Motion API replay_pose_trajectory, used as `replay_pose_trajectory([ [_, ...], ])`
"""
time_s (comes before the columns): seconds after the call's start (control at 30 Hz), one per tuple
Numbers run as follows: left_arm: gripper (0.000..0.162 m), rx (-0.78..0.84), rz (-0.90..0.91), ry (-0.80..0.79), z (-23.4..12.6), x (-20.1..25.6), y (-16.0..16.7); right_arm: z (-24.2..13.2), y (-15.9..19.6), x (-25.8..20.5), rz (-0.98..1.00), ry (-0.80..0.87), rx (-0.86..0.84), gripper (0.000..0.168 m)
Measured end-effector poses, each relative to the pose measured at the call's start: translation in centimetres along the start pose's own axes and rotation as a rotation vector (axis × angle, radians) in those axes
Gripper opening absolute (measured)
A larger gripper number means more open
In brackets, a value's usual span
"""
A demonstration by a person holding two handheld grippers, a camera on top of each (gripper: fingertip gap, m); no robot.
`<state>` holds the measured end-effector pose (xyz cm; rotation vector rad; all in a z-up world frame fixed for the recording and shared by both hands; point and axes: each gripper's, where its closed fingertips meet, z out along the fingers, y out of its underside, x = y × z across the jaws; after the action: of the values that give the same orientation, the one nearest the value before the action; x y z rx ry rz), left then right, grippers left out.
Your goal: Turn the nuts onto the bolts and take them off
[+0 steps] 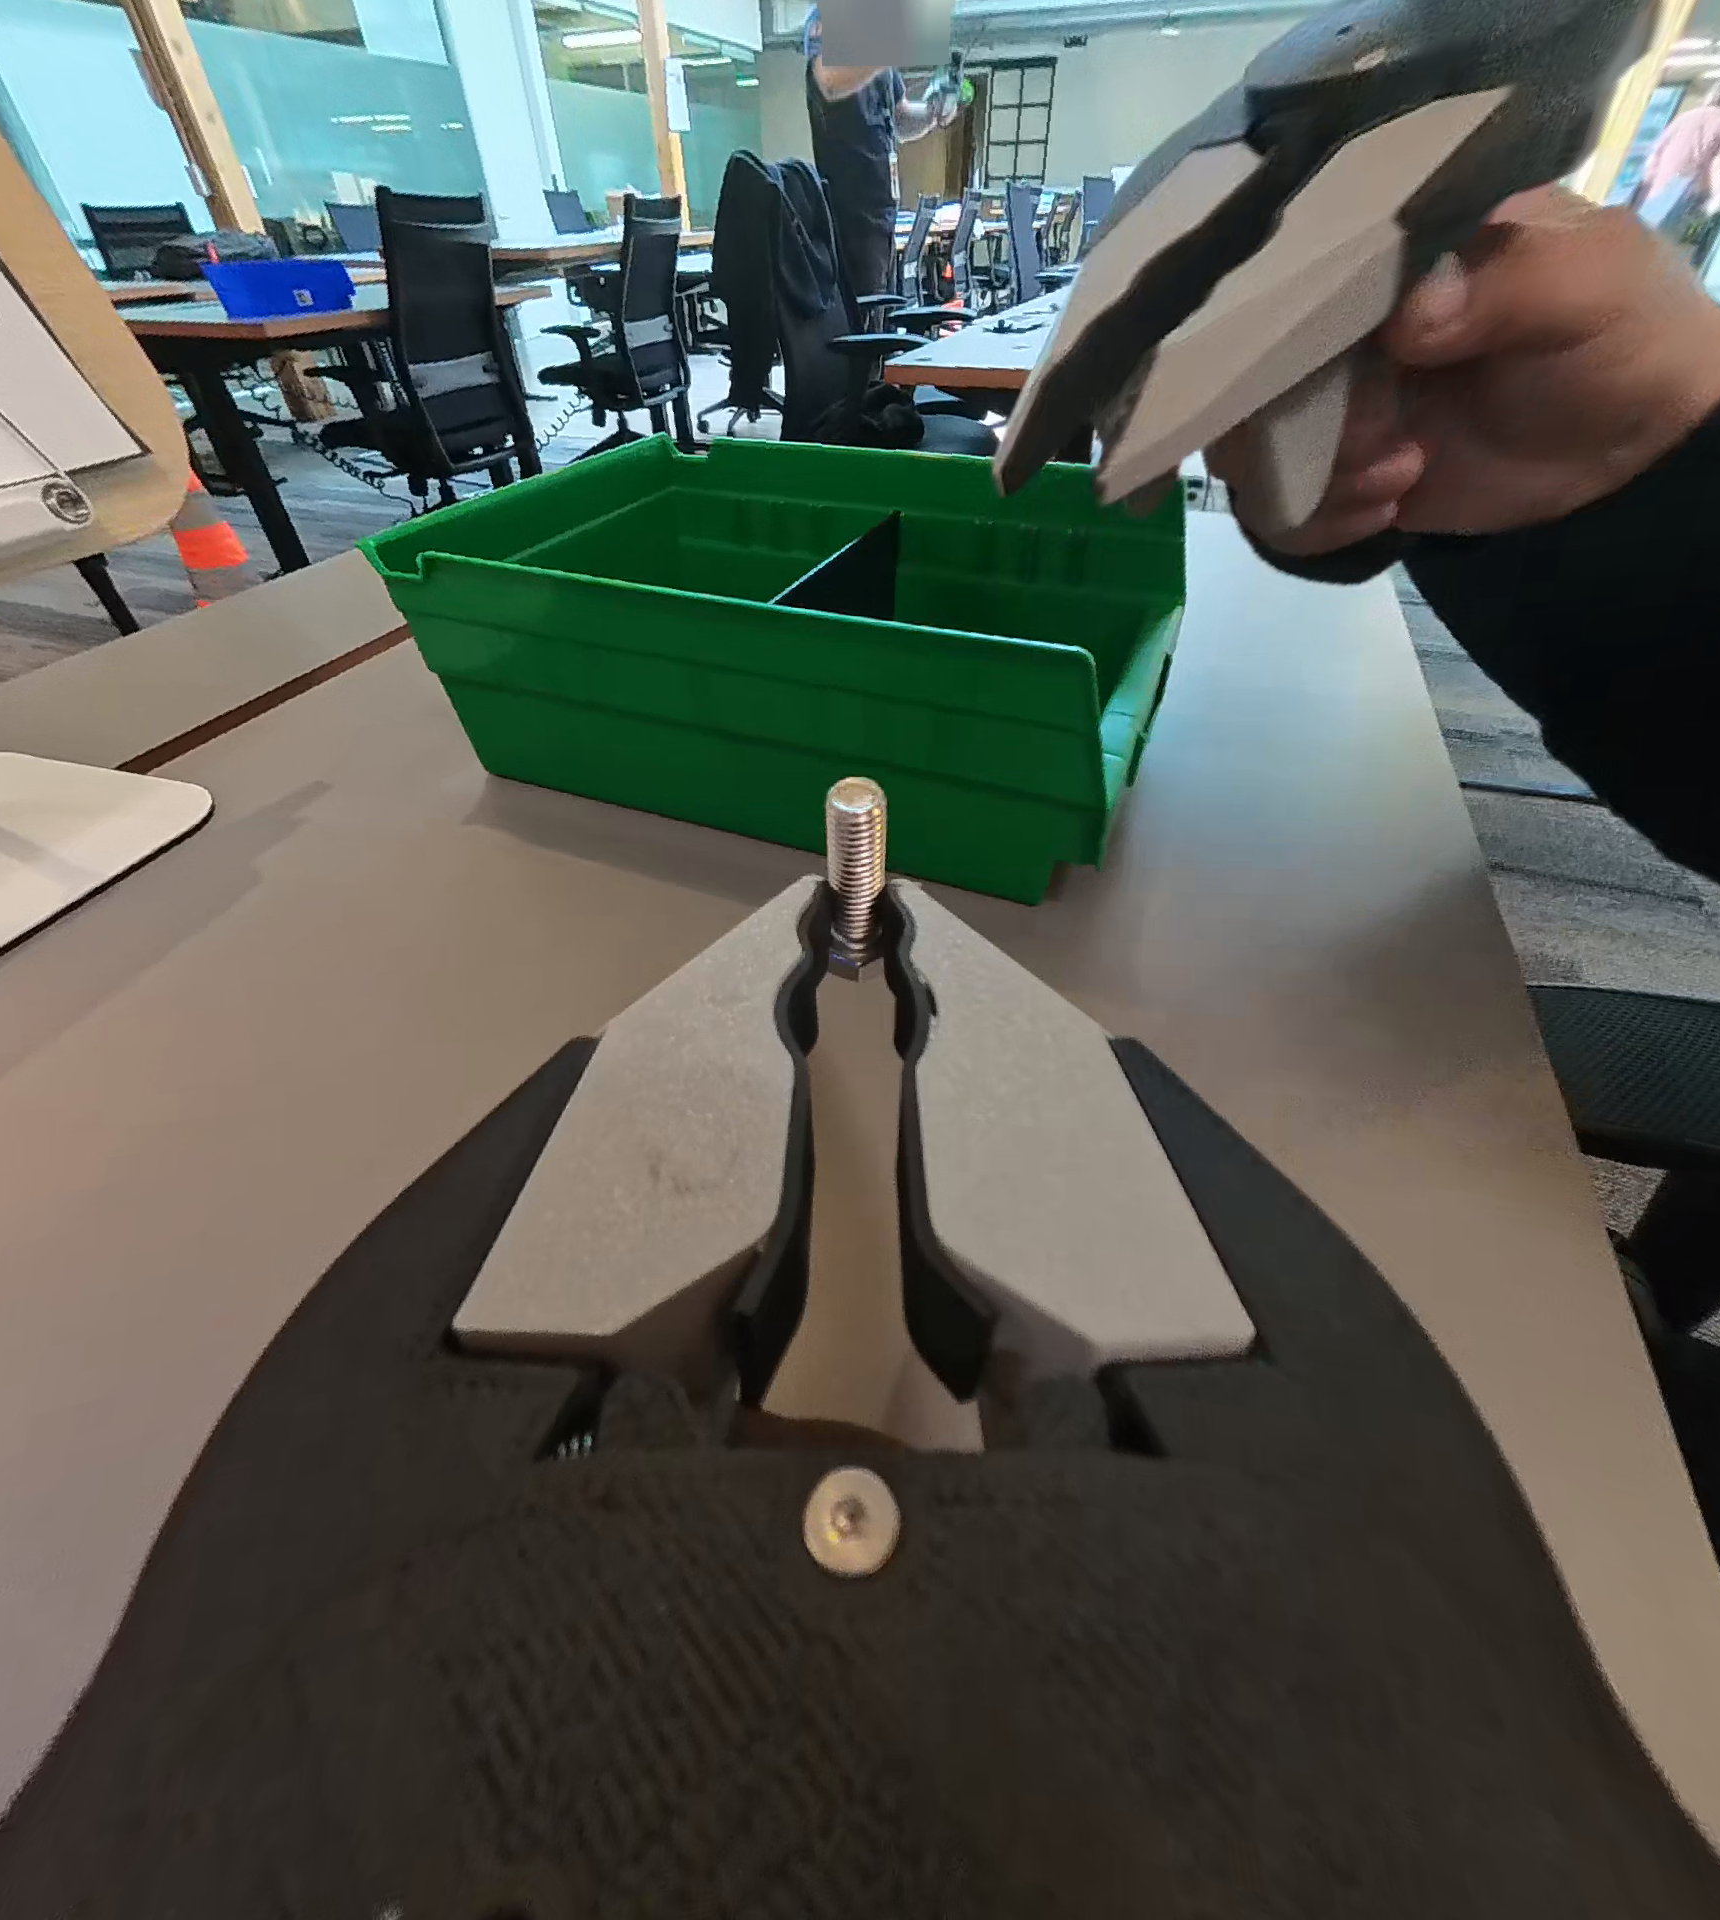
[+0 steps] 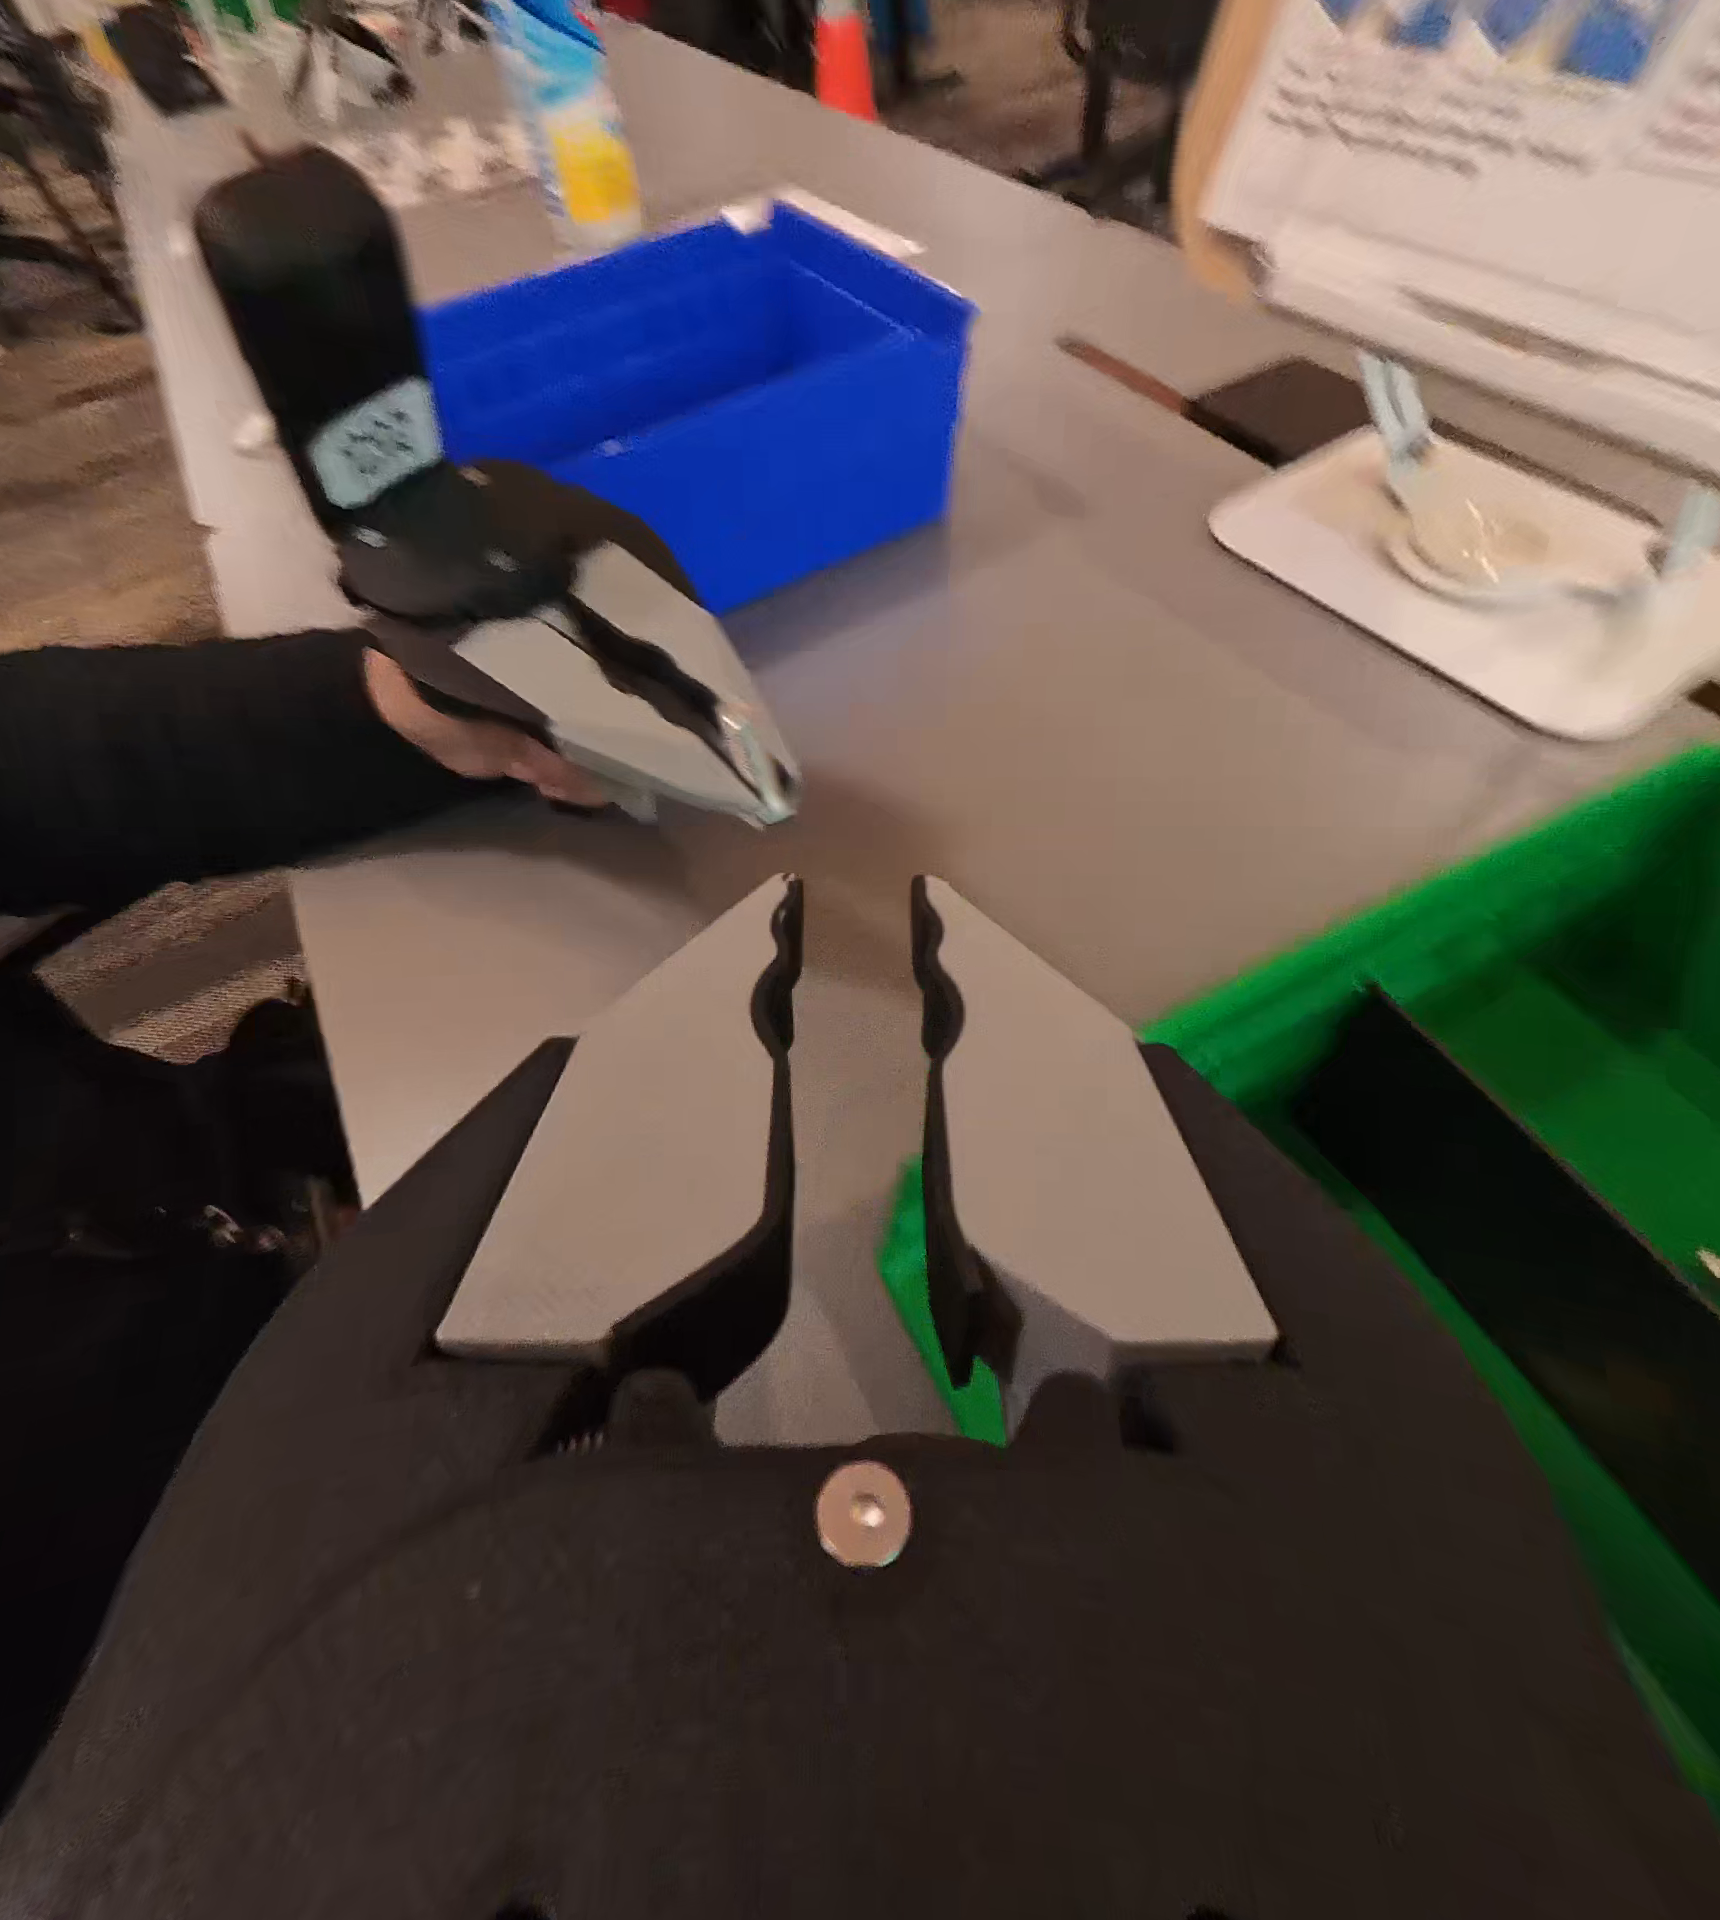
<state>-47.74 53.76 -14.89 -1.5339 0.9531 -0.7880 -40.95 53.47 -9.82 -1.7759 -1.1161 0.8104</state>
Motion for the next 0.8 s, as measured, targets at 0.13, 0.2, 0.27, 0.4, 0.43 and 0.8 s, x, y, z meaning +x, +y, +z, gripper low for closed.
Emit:
replay_pose_trajectory([
  [0.13,0.006,0.009,0.012,0.001,0.0,0.2,-0.2,4.4,-1.5,-3.0,-0.035,-0.024,0.031,0.032],
  [0.2,0.007,0.018,0.016,0.009,-0.1,0.4,-0.4,6.5,-1.6,-3.5,-0.030,-0.030,0.038,0.032],
  [0.27,0.006,0.030,0.025,0.007,-0.2,0.5,-0.6,8.3,-0.8,-3.5,-0.024,-0.030,0.002,0.025],
  [0.4,0.007,0.044,-0.005,-0.003,-0.3,0.1,-0.9,9.4,-1.0,-3.3,-0.058,-0.024,0.032,0.006],
  [0.43,0.007,0.048,-0.034,-0.002,-0.3,-0.1,-0.9,9.3,-1.1,-3.1,-0.067,-0.010,0.033,0.006],
  [0.8,0.020,0.010,-0.085,-0.101,-0.4,-2.1,-0.2,1.7,-5.1,11.2,-0.067,0.483,-0.002,0.007],
])
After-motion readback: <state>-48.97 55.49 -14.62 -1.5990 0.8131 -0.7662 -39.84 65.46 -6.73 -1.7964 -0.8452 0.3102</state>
